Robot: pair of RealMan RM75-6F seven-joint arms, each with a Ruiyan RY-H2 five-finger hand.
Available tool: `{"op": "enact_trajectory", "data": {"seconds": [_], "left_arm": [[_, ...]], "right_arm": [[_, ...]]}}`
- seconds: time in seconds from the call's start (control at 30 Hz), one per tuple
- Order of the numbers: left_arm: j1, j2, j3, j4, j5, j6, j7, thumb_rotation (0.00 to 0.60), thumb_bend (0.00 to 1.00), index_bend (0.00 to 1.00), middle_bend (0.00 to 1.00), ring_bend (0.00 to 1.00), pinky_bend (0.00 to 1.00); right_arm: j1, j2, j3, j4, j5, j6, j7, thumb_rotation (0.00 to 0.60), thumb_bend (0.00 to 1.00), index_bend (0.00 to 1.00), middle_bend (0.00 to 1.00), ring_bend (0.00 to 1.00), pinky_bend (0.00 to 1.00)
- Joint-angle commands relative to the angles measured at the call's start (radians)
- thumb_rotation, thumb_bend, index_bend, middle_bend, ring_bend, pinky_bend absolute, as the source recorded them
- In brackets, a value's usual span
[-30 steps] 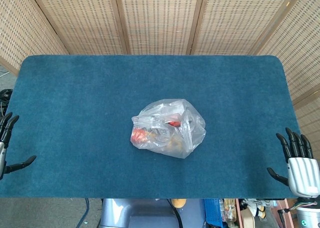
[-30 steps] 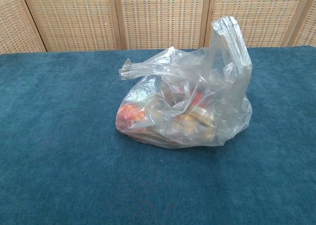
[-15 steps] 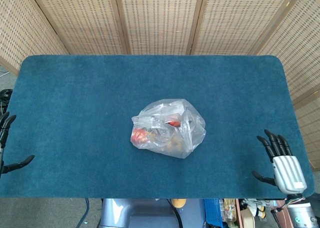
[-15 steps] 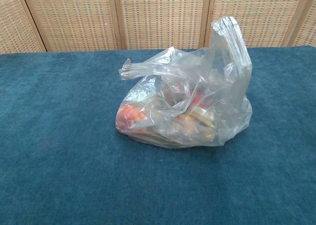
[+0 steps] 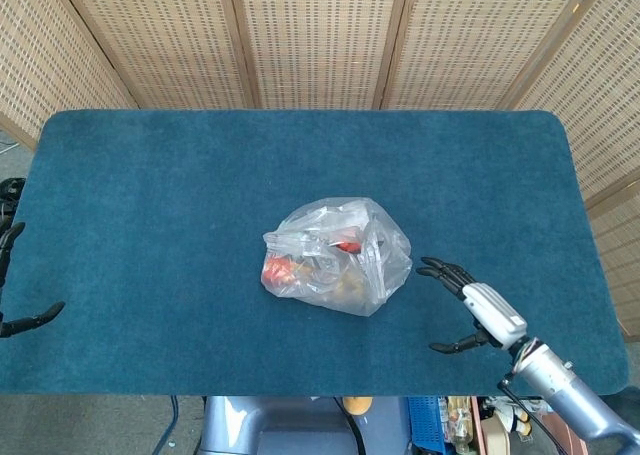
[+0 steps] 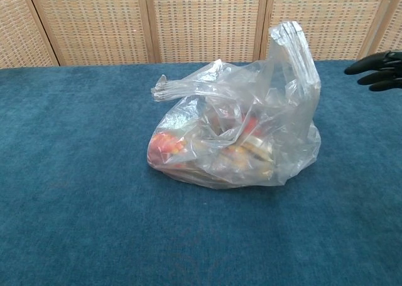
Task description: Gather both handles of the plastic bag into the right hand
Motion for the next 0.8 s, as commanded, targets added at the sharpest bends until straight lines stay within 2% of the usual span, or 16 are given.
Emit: {"op": "enact_trajectory", "data": {"seconds": [0.03, 0.23, 0.43, 0.63, 0.8], "left_arm": [[-0.001, 0.005, -0.002, 0.001, -0.002, -0.002, -0.011, 0.6, 0.15, 0.0, 0.0, 0.0, 0.0], [0.002, 0.01, -0.001, 0.004, 0.003, 0.0, -0.029, 0.6, 0.15, 0.0, 0.0, 0.0, 0.0], [0.002, 0.013, -0.001, 0.006, 0.008, 0.001, -0.039, 0.6, 0.15, 0.0, 0.0, 0.0, 0.0], [0.001, 0.013, -0.001, 0.008, 0.007, -0.001, -0.045, 0.6, 0.15, 0.0, 0.0, 0.0, 0.0], [0.0, 0.014, -0.003, 0.01, 0.003, -0.002, -0.054, 0.6, 0.15, 0.0, 0.0, 0.0, 0.0]], "right_arm": [[0.049, 0.008, 0.009, -0.006, 0.003, -0.049, 0.059, 0.6, 0.0, 0.11, 0.06, 0.0, 0.0], [0.121, 0.005, 0.02, -0.039, 0.025, -0.118, 0.146, 0.6, 0.0, 0.11, 0.08, 0.0, 0.0], [0.18, -0.003, 0.048, -0.075, 0.067, -0.172, 0.158, 0.6, 0.0, 0.11, 0.08, 0.0, 0.0], [0.238, -0.015, 0.085, -0.114, 0.142, -0.237, 0.17, 0.6, 0.0, 0.11, 0.1, 0.0, 0.0], [0.288, -0.019, 0.116, -0.152, 0.22, -0.312, 0.252, 0.6, 0.0, 0.12, 0.12, 0.0, 0.0]]}}
